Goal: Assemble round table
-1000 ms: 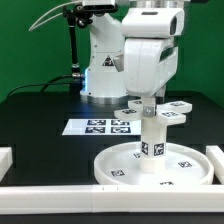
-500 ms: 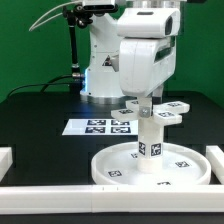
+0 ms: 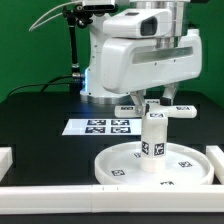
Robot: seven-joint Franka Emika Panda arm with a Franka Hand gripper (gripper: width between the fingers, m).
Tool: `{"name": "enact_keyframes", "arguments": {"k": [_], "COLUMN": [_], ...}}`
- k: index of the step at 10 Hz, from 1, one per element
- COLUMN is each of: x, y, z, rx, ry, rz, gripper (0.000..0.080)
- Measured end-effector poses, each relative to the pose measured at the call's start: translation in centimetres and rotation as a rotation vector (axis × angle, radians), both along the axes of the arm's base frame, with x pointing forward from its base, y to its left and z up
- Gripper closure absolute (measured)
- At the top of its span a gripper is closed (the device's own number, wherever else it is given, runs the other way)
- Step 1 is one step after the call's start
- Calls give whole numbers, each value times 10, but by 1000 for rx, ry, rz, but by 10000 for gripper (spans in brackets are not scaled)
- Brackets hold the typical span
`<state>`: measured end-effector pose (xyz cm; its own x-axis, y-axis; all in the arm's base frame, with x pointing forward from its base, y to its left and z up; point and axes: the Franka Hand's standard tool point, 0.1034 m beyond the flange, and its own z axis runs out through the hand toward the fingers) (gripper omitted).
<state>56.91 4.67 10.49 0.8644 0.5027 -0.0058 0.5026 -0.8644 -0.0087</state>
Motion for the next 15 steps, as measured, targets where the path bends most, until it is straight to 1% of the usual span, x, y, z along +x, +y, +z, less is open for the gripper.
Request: {"name": "enact_keyframes", "arguments": {"k": [4,6,9,15], "x": [0,0,0,0], "y": [1,1,2,2], "z": [0,0,0,-2], "rx": [3,2,1,38], "ry": [2,3,5,21], "rz": [-304,-390,-590,-1307], "gripper": [357,357,357,357]}}
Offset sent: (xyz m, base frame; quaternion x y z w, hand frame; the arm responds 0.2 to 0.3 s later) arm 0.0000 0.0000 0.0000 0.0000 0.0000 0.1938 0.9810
